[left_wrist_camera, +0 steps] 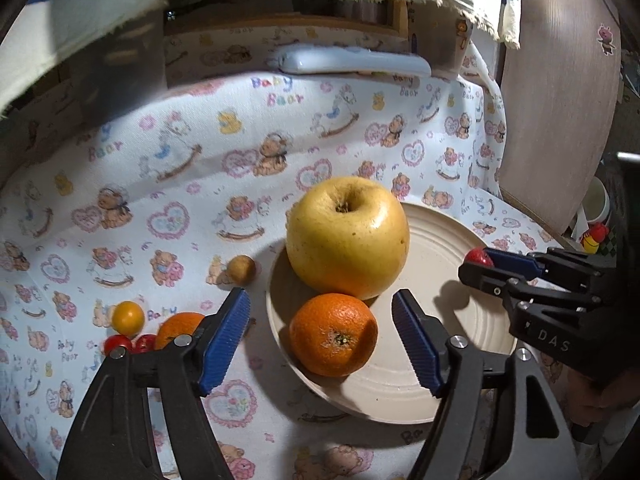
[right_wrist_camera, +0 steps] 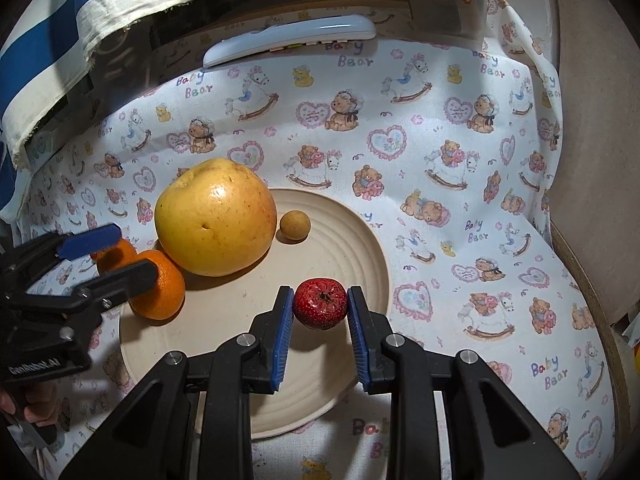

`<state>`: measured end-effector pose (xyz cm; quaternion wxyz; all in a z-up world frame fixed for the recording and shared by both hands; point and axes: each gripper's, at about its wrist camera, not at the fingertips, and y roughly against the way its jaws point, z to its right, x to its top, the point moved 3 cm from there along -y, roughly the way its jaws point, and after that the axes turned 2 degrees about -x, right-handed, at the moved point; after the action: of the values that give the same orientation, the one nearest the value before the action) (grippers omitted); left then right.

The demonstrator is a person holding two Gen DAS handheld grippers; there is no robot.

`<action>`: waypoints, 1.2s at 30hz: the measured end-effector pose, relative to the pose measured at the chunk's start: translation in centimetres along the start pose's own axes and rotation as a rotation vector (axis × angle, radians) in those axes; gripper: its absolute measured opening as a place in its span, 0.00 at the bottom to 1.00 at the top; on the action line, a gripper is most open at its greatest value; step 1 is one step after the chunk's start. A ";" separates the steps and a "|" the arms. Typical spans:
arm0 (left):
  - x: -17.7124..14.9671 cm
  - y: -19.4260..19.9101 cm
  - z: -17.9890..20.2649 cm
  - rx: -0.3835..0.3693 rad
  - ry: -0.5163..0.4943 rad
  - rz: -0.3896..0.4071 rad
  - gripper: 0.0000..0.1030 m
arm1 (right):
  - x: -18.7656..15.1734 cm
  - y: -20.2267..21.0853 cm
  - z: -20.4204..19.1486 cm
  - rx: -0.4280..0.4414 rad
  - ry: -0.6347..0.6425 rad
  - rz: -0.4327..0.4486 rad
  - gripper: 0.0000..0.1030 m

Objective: Organize fruits
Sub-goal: 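Open the left tool to drop the mandarin on the plate while the right tool releases the red apple, then move the left tool to the small orange on the cloth and grasp it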

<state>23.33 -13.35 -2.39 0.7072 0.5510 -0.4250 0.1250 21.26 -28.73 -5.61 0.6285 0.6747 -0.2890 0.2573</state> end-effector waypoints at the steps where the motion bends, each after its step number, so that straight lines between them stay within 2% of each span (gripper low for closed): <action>1: 0.1 0.4 -0.1 0.009 -0.002 0.010 0.72 | 0.0 -0.1 0.0 -0.001 0.002 -0.003 0.27; 10: -0.2 4.4 -2.1 0.058 0.014 0.067 0.79 | 0.1 -0.3 -0.2 -0.016 0.027 -0.003 0.27; 15: -1.8 6.4 -4.5 0.101 0.081 0.086 0.83 | 0.1 -0.6 -0.1 -0.032 0.023 -0.004 0.27; 20: -4.1 7.1 -7.3 0.146 0.153 0.066 0.83 | 0.2 -0.5 0.3 -0.029 0.007 -0.001 0.28; 23: -5.1 7.9 -8.6 0.165 0.189 0.063 0.83 | 0.2 -0.4 0.3 -0.033 0.004 0.003 0.38; 24: -5.5 8.3 -9.0 0.175 0.198 0.067 0.83 | 0.3 -0.1 0.3 -0.031 0.004 0.012 0.44; 25: -5.7 8.7 -9.4 0.184 0.202 0.072 0.83 | 0.4 0.4 0.2 -0.036 0.004 0.035 0.46; 33: -6.8 11.9 -12.2 0.247 0.234 0.093 0.83 | 1.2 3.3 -0.2 -0.050 0.011 0.156 0.48; 36: -7.1 12.9 -12.9 0.271 0.232 0.099 0.83 | 1.6 4.6 -0.9 -0.067 0.030 0.209 0.56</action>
<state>16.65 4.80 0.69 0.6639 0.6015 -0.3465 0.2783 19.08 -28.18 -1.16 0.6248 0.6156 -0.3568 0.3215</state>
